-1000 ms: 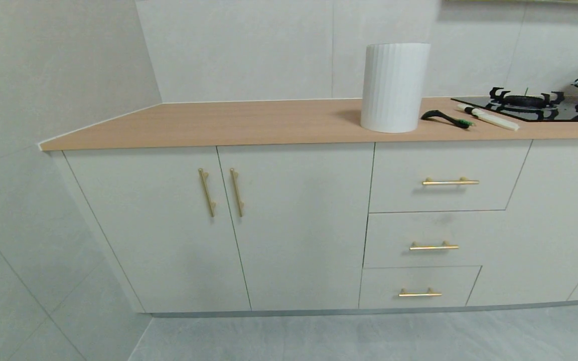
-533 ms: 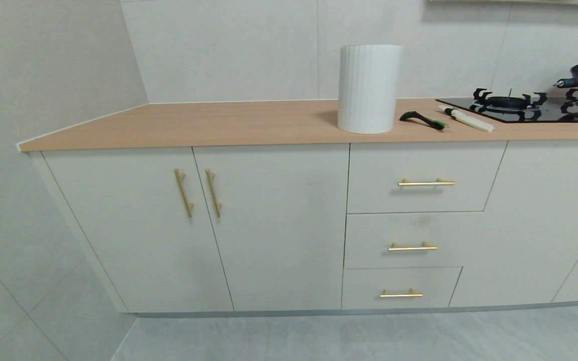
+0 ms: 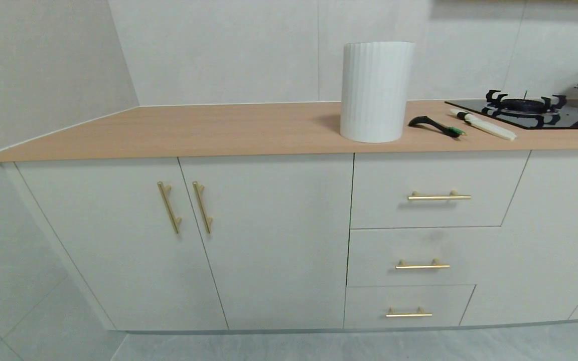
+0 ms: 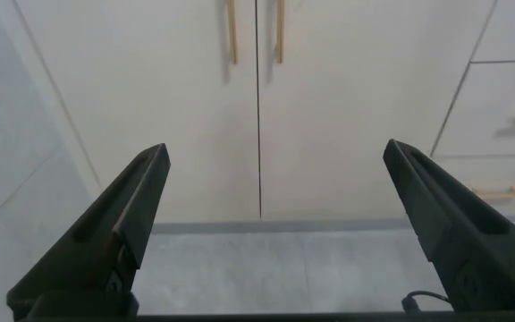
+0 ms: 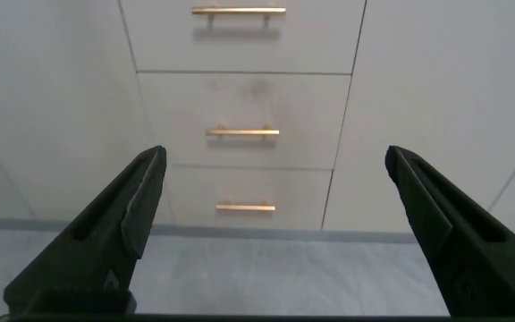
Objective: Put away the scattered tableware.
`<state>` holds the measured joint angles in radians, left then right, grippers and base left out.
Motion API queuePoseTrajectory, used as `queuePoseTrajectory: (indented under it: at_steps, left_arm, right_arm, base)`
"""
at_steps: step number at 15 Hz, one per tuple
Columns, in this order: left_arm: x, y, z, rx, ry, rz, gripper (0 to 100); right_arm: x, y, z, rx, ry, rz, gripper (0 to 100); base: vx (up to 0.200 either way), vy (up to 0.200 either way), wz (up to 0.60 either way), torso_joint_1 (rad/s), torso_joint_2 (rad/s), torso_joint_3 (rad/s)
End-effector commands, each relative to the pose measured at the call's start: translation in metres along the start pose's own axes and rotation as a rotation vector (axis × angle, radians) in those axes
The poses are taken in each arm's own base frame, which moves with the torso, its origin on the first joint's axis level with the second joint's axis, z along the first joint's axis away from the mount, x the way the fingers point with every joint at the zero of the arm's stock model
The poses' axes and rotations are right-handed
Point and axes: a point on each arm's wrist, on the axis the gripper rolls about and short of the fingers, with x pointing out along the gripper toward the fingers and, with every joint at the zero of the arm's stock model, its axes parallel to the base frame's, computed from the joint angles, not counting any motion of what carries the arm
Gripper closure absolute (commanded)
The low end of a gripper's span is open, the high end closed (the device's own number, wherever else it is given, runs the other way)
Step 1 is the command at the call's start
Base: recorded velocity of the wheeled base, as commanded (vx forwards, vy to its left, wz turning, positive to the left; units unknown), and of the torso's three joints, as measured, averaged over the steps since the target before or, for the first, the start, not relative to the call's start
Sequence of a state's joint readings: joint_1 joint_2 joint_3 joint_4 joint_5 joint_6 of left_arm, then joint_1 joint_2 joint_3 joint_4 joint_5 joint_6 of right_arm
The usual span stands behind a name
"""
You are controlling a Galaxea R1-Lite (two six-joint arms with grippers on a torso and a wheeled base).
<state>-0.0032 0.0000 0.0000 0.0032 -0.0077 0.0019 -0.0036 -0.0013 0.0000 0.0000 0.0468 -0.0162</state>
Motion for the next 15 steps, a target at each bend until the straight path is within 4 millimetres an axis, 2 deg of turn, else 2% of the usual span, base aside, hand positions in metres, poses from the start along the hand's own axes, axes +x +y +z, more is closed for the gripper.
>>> queuePoseTrajectory:
  at_steps: [1, 3, 10, 11, 12, 13, 14, 15]
  left_arm:
    - [0.000, 0.000, 0.000, 0.000, 0.000, 0.000, 0]
    - [0.000, 0.000, 0.000, 0.000, 0.000, 0.000, 0]
    - [0.000, 0.000, 0.000, 0.000, 0.000, 0.000, 0]
    - [0.000, 0.000, 0.000, 0.000, 0.000, 0.002, 0]
    - [0.000, 0.000, 0.000, 0.001, 0.000, 0.000, 0]
    - [0.000, 0.000, 0.000, 0.000, 0.000, 0.002, 0]
    - [0.000, 0.000, 0.000, 0.000, 0.000, 0.002, 0]
    - [0.000, 0.000, 0.000, 0.000, 0.000, 0.000, 0]
  right_arm:
    - [0.000, 0.000, 0.000, -0.001, 0.001, 0.001, 0]
    - [0.000, 0.000, 0.000, 0.001, 0.001, 0.001, 0]
    - [0.000, 0.000, 0.000, 0.002, 0.000, -0.002, 0]
    - [-0.002, 0.000, 0.007, 0.007, -0.031, 0.007, 0]
    - [-0.009, 0.000, 0.036, 0.049, -0.112, 0.033, 0]
    - [-0.009, -0.001, 0.049, 0.075, -0.112, 0.052, 0]
    - [0.000, -0.002, 0.063, 0.084, -0.036, 0.094, 0]
    - [0.016, -0.002, 0.068, 0.085, 0.071, 0.141, 0]
  base:
    - [0.200, 0.000, 0.00, 0.002, 0.01, 0.007]
    - [0.200, 0.000, 0.00, 0.000, 0.01, 0.005]
    - [0.000, 0.000, 0.00, 0.000, 0.00, 0.000]
    - [0.000, 0.000, 0.00, 0.000, 0.00, 0.000]
    - [0.000, 0.000, 0.00, 0.000, 0.00, 0.000]
    - [0.000, 0.000, 0.00, 0.000, 0.00, 0.000]
    - [0.000, 0.000, 0.00, 0.000, 0.00, 0.000]
    - [0.000, 0.000, 0.00, 0.000, 0.00, 0.000]
